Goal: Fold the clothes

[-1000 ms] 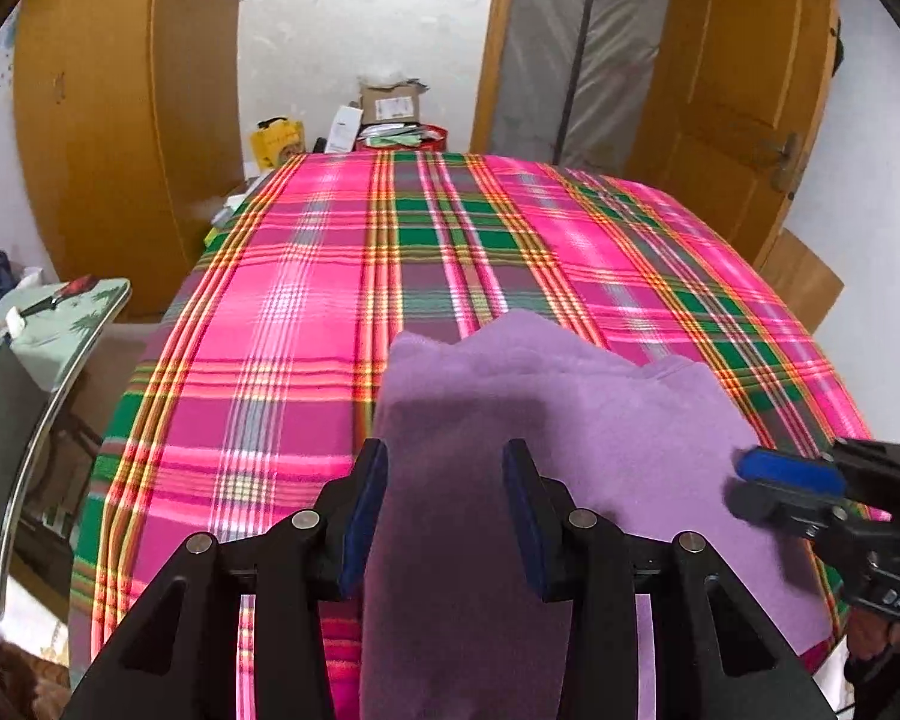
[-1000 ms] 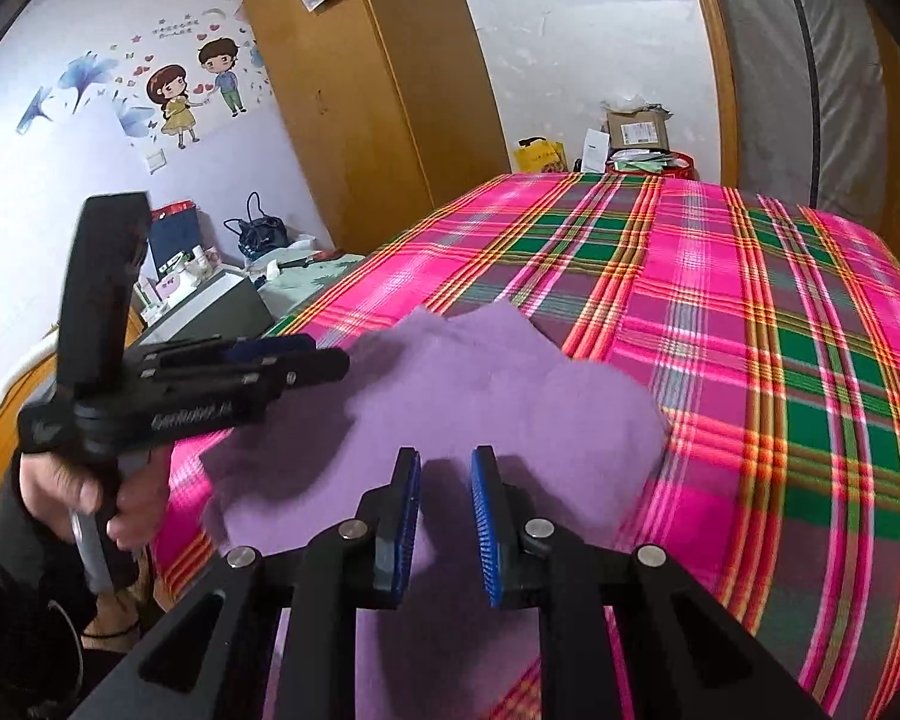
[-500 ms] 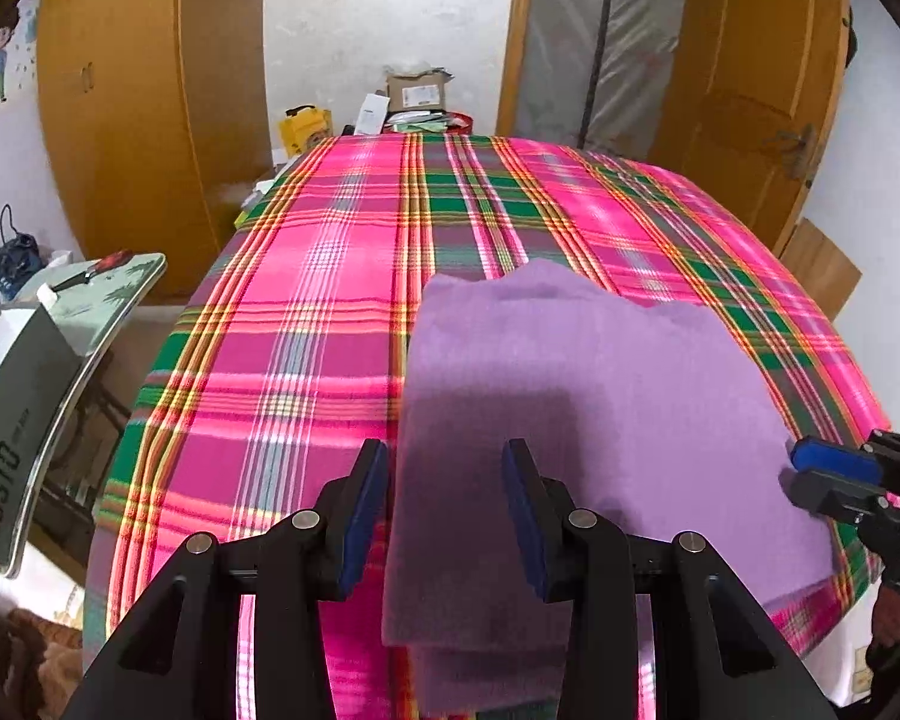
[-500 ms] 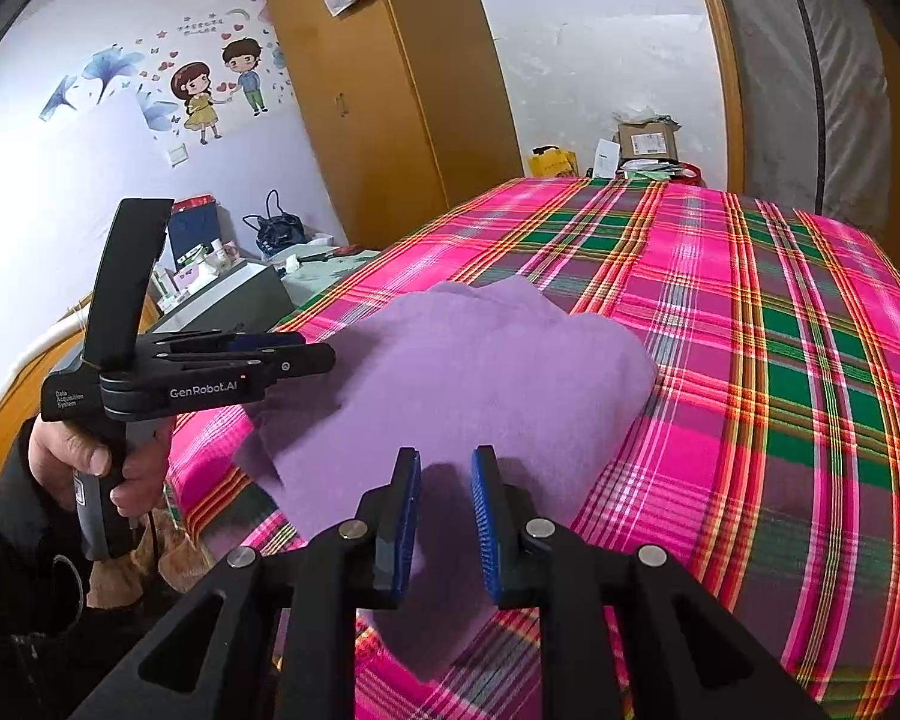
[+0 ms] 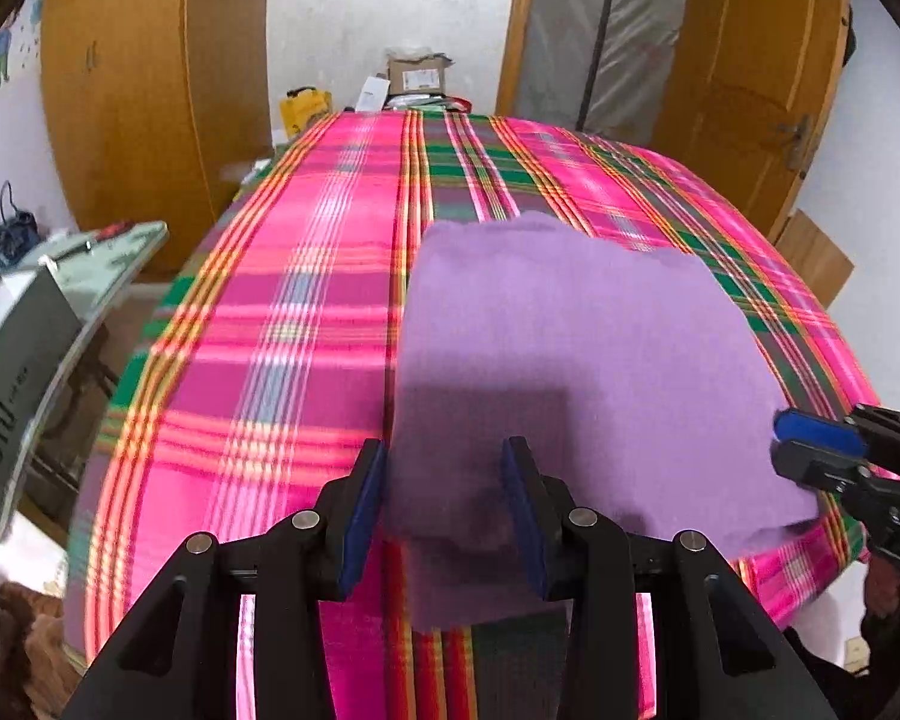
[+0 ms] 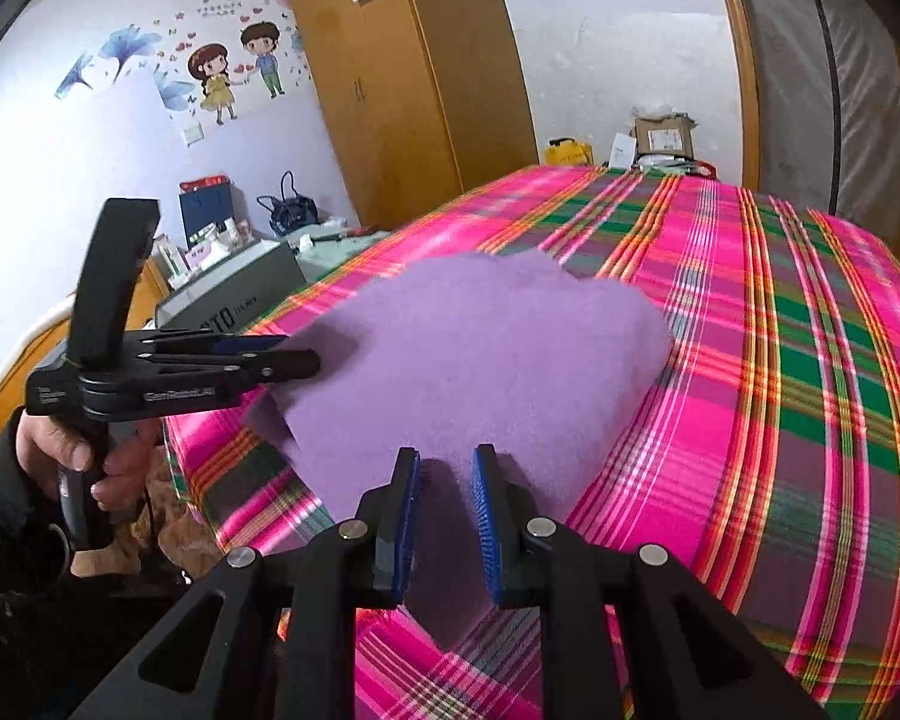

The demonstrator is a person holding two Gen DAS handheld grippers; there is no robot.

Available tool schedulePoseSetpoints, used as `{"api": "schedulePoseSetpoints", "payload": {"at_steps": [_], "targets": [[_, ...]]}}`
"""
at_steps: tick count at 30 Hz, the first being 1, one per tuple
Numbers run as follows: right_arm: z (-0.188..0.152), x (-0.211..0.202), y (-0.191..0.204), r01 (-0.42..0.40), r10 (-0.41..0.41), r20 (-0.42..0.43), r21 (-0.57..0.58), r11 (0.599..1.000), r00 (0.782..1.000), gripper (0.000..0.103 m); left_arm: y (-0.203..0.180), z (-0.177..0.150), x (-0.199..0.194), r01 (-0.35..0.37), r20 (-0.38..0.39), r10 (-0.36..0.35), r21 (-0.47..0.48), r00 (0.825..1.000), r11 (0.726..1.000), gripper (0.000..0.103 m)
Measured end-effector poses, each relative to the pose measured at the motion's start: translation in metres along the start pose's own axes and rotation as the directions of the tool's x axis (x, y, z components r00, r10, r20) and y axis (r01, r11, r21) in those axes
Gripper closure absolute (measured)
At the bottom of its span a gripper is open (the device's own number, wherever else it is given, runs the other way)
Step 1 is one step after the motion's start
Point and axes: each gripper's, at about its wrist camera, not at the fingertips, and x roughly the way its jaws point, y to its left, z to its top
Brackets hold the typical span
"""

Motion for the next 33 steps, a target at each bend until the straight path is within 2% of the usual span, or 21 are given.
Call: {"api": "schedulePoseSetpoints", "payload": {"at_steps": [8,13,16,20,22,25,30,33], "targets": [[0.003,-0.007,0.004,-0.004,0.004,0.008,-0.025,1.0,1.0,0.084,0.004,-0.008,-0.027,0.049,0.058,-0.048,-0.014,0.997,0.999,0.062],[0.006,-0.007,-0.002,-0.026,0.026,0.017,0.005,1.0,1.0,0.084,0.001,-0.004,-0.039,0.094,0.123,-0.095,0.014,0.988,0.996,0.062],[0.015,-0.007,-0.009,-0.014,0.012,0.04,0.034,0.999,0.999,0.084,-0.001,-0.002,-0.022,0.107,0.072,-0.109,0.028,0.991,0.994,0.062],[0.026,0.004,-0.028,0.026,-0.031,0.042,0.108,0.994,0.999,0.084,0.002,-0.006,-0.011,0.139,0.046,-0.14,0.026,0.989,0.99,0.062],[0.027,0.019,-0.038,0.05,-0.048,-0.015,0.142,0.989,0.999,0.084,0.003,-0.008,-0.006,0.156,0.034,-0.156,0.025,0.987,0.987,0.062],[0.032,0.024,-0.045,0.032,-0.029,-0.019,0.162,0.986,0.999,0.084,0.007,-0.008,-0.007,0.179,0.035,-0.179,0.014,0.983,0.984,0.062],[0.059,0.022,-0.056,0.073,-0.079,0.03,0.161,0.984,0.996,0.084,0.015,-0.001,-0.014,0.205,0.058,-0.204,-0.002,0.977,0.979,0.062],[0.071,0.032,-0.067,0.097,-0.104,0.031,0.19,0.977,0.994,0.084,0.017,0.008,-0.014,0.194,0.078,-0.193,-0.008,0.978,0.981,0.062]]}}
